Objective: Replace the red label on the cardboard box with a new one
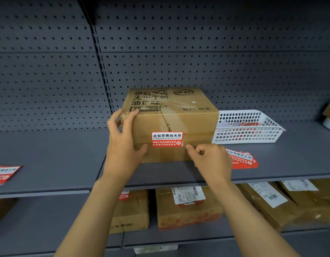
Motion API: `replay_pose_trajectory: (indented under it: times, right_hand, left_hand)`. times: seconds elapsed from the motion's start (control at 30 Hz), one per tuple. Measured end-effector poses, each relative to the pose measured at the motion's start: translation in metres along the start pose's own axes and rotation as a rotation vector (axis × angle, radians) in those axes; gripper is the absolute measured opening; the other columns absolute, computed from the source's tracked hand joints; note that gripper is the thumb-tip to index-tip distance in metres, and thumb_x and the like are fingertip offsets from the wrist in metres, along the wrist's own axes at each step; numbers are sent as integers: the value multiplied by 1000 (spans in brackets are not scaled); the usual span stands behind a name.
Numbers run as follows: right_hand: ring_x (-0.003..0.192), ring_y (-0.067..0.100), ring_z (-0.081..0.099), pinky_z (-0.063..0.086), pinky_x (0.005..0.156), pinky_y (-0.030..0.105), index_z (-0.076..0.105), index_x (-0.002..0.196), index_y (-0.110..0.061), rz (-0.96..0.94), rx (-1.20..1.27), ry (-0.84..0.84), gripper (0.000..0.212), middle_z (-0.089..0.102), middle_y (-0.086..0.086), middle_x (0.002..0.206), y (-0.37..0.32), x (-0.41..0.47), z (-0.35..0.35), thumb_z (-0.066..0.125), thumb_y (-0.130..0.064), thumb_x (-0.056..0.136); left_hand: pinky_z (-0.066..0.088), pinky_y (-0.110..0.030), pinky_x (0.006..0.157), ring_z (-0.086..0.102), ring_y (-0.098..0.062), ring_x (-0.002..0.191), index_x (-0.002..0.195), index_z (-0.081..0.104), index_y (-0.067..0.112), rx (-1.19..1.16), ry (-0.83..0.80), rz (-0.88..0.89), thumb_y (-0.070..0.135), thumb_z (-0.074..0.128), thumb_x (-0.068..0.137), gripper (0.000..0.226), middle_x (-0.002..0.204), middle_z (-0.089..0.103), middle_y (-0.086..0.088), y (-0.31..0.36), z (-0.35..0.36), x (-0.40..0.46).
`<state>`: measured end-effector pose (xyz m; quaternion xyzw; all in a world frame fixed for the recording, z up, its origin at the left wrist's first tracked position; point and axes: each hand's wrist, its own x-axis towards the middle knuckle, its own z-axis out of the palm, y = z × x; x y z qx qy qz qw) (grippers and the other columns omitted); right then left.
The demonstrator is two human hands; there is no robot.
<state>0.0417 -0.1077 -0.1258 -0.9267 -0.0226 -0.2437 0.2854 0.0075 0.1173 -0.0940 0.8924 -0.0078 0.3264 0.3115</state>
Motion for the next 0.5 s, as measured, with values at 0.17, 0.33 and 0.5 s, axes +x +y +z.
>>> replay_pose_trajectory:
  times: [0.17, 0.33, 0.5]
  right_hand:
    - [51, 27, 64, 56, 51, 42, 57, 53, -7, -13, 103, -15, 60, 64, 10, 50, -9, -6, -21, 56, -55, 90]
    - [57, 35, 67, 58, 54, 43, 58, 53, -5, -67, 209, 11, 59, 66, 14, 53, -29, -1, -54, 55, -54, 87]
    - [57, 23, 68, 58, 68, 35, 64, 52, -11, -97, 324, 9, 58, 67, 1, 48, -37, -8, -99, 59, -52, 93]
  left_hand:
    - [39, -25, 103, 26, -1, 131, 147, 40, 34, -144, -48, -115, 26, 80, 83, 75, 157, 14, 6, 18, -14, 0]
    - [32, -23, 107, 33, -10, 140, 137, 54, 30, -213, 76, -184, 36, 71, 90, 50, 147, 29, 3, 46, -32, -5]
    - [43, -37, 108, 55, -9, 117, 114, 68, 36, -277, 129, -257, 52, 53, 96, 28, 120, 57, 13, 82, -59, -22]
